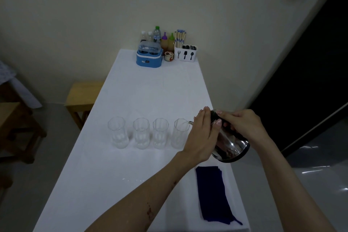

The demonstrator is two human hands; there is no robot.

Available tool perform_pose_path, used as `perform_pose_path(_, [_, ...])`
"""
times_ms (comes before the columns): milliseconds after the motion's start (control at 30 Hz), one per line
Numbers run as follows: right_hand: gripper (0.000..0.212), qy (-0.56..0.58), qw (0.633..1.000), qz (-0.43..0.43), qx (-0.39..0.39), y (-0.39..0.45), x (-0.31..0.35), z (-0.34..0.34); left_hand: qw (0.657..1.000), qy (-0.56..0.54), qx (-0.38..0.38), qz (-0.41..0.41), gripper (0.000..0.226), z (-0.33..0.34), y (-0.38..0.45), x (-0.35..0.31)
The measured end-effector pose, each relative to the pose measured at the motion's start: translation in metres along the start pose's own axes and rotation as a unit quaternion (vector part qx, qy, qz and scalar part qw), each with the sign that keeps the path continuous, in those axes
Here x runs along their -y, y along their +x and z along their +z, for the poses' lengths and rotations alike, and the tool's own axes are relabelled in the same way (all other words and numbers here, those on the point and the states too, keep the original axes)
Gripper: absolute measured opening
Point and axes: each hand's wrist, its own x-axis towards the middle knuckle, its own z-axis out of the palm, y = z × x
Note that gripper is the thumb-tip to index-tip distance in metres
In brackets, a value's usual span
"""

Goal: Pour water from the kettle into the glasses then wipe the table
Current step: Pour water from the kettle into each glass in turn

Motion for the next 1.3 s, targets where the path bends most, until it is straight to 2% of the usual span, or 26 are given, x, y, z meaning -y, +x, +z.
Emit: perform_pose_path(1300, [0.052,-0.078,0.996,-0.026,-0.019,-0.001,0.011,0.000,1.000,-0.007,-0.004,0.002,0.064,-0.003,-0.001,-0.001])
